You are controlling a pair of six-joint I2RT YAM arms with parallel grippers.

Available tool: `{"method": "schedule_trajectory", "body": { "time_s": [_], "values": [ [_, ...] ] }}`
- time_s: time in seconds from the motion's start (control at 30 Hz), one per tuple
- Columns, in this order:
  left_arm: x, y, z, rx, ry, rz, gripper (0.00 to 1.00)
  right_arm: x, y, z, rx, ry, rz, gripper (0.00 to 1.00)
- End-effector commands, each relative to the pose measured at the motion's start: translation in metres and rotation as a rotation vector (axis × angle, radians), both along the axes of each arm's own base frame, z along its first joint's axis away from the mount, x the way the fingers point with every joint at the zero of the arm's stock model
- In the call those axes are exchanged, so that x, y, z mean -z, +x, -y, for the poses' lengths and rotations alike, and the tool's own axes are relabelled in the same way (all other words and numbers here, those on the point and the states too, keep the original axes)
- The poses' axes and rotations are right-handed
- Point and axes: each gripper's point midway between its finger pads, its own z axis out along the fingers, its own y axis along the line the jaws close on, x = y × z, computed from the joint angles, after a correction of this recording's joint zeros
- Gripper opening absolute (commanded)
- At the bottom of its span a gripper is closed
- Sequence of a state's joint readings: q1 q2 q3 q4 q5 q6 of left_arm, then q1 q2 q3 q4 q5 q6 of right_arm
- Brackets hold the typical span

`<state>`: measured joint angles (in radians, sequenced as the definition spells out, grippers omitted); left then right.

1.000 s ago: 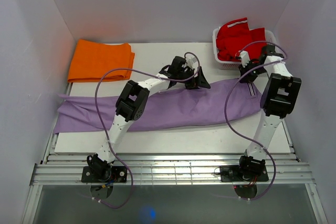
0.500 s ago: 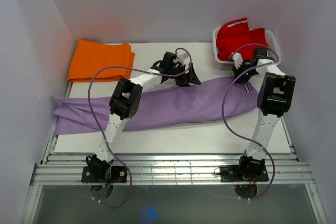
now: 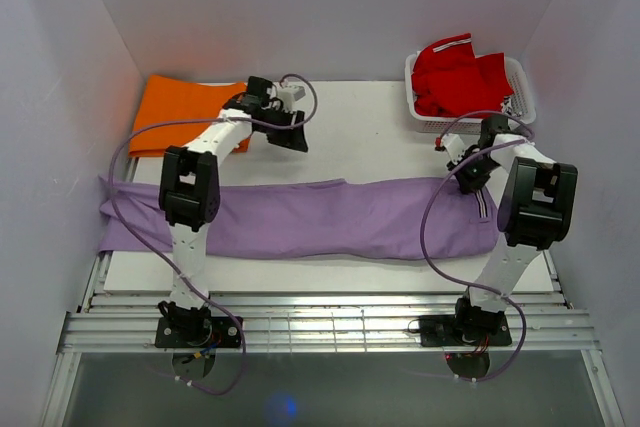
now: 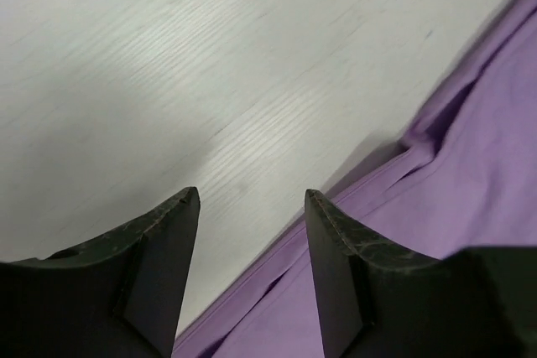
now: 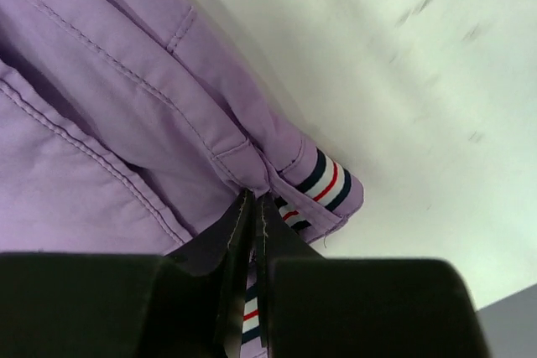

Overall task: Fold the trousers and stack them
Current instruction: Fold the trousers

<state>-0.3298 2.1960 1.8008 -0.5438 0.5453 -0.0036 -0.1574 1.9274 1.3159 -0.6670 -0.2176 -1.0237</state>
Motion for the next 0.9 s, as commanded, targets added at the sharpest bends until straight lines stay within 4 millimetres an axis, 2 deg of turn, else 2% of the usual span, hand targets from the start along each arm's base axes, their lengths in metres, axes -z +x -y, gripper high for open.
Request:
{"method": "schedule_trajectory", "body": {
  "time_s": [0.0, 0.03, 0.1, 0.13, 0.2, 0.23, 0.33, 0.5, 0.57, 0.6, 0.63, 0.67, 0.7, 0.73, 0.77, 0.8, 0.87],
  "values": [
    [-0.022, -0.003, -0.093, 0.016, 0.117, 0.017, 0.63, 0.035, -0.102, 0.035, 0.08, -0.138, -0.368, 0.08],
    [-0.019, -0.004, -0.129, -0.036, 0.141, -0.027, 0.63, 0.031, -0.105, 0.053, 0.116, -0.186, -0.368, 0.08],
    [-0.02, -0.003, -0.169, -0.062, 0.212, -0.007, 0.63, 0.028, -0.105, 0.073, 0.151, -0.222, -0.362, 0.08],
    [-0.027, -0.003, -0.204, -0.117, 0.218, 0.0, 0.63, 0.026, -0.109, 0.093, 0.187, -0.258, -0.369, 0.08],
    [-0.027, -0.012, -0.235, -0.139, 0.261, 0.001, 0.66, 0.024, -0.109, 0.115, 0.228, -0.295, -0.362, 0.08],
    [-0.032, -0.016, -0.257, -0.176, 0.274, 0.004, 0.68, 0.022, -0.11, 0.135, 0.262, -0.332, -0.369, 0.08],
    [-0.03, -0.03, -0.289, -0.231, 0.292, -0.029, 0.74, 0.019, -0.109, 0.164, 0.315, -0.373, -0.373, 0.08],
    [-0.029, -0.039, -0.321, -0.329, 0.25, -0.07, 0.79, 0.018, -0.105, 0.172, 0.303, -0.384, -0.382, 0.08],
    [-0.037, -0.033, -0.337, -0.34, 0.239, -0.035, 0.8, 0.017, -0.102, 0.173, 0.292, -0.382, -0.386, 0.08],
    [-0.031, -0.03, -0.34, -0.329, 0.23, -0.046, 0.8, 0.018, -0.102, 0.174, 0.283, -0.387, -0.388, 0.08],
    [-0.045, -0.018, -0.348, -0.284, 0.218, 0.03, 0.8, 0.018, -0.102, 0.174, 0.277, -0.39, -0.39, 0.08],
    [-0.047, -0.013, -0.352, -0.26, 0.216, 0.05, 0.79, 0.016, -0.102, 0.174, 0.269, -0.387, -0.392, 0.08],
    [-0.038, -0.006, -0.358, -0.244, 0.215, 0.043, 0.78, 0.015, -0.101, 0.174, 0.263, -0.391, -0.388, 0.08],
    [-0.058, 0.01, -0.38, -0.269, 0.229, 0.126, 0.77, 0.014, -0.101, 0.175, 0.258, -0.398, -0.388, 0.08],
    [-0.074, 0.02, -0.38, -0.24, 0.152, 0.198, 0.77, 0.013, -0.101, 0.174, 0.252, -0.399, -0.388, 0.08],
    [-0.075, 0.023, -0.396, -0.237, 0.112, 0.235, 0.78, 0.011, -0.102, 0.174, 0.247, -0.401, -0.388, 0.08],
    [-0.099, 0.037, -0.402, -0.135, 0.137, 0.397, 0.81, 0.008, -0.1, 0.172, 0.24, -0.401, -0.376, 0.08]
  ]
}}
